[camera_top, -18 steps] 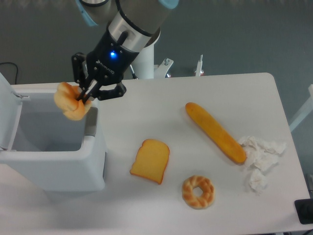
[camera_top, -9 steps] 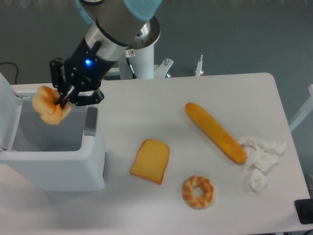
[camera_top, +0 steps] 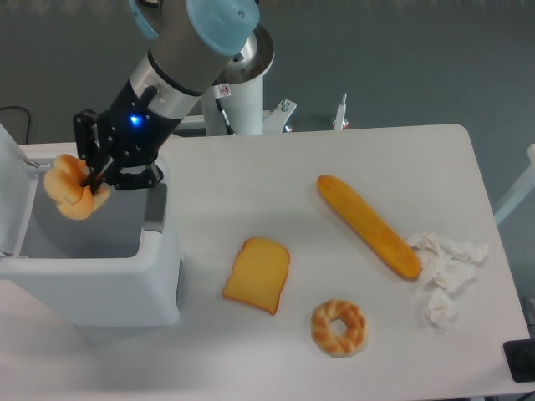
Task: Place the round bread in the trash can
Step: 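Lower the bread roll into the trash can and open the gripper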
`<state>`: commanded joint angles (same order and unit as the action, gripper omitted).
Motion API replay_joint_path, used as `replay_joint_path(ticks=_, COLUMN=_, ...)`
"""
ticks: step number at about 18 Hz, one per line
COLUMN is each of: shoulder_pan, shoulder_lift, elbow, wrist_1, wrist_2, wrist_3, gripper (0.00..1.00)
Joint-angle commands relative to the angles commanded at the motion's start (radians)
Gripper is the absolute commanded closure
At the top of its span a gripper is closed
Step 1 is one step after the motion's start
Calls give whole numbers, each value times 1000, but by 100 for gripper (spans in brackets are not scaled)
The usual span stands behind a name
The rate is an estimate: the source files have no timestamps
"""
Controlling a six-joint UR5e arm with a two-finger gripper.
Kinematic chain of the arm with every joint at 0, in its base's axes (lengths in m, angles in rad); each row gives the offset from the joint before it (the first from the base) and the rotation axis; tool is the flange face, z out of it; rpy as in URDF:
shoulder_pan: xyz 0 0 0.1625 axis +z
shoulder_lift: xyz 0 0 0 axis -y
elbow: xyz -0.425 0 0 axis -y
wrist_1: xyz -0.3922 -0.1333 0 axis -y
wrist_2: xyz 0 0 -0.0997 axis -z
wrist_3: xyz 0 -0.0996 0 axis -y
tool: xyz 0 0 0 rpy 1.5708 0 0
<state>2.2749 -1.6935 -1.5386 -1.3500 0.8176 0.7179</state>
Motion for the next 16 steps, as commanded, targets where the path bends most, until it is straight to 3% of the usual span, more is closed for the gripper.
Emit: replay_joint_path(ticks=16, shoulder_pan=-5, shoulder_lift=-26, elbow=-12, wrist_1=34, wrist_2=0, wrist_3=6, gripper=97)
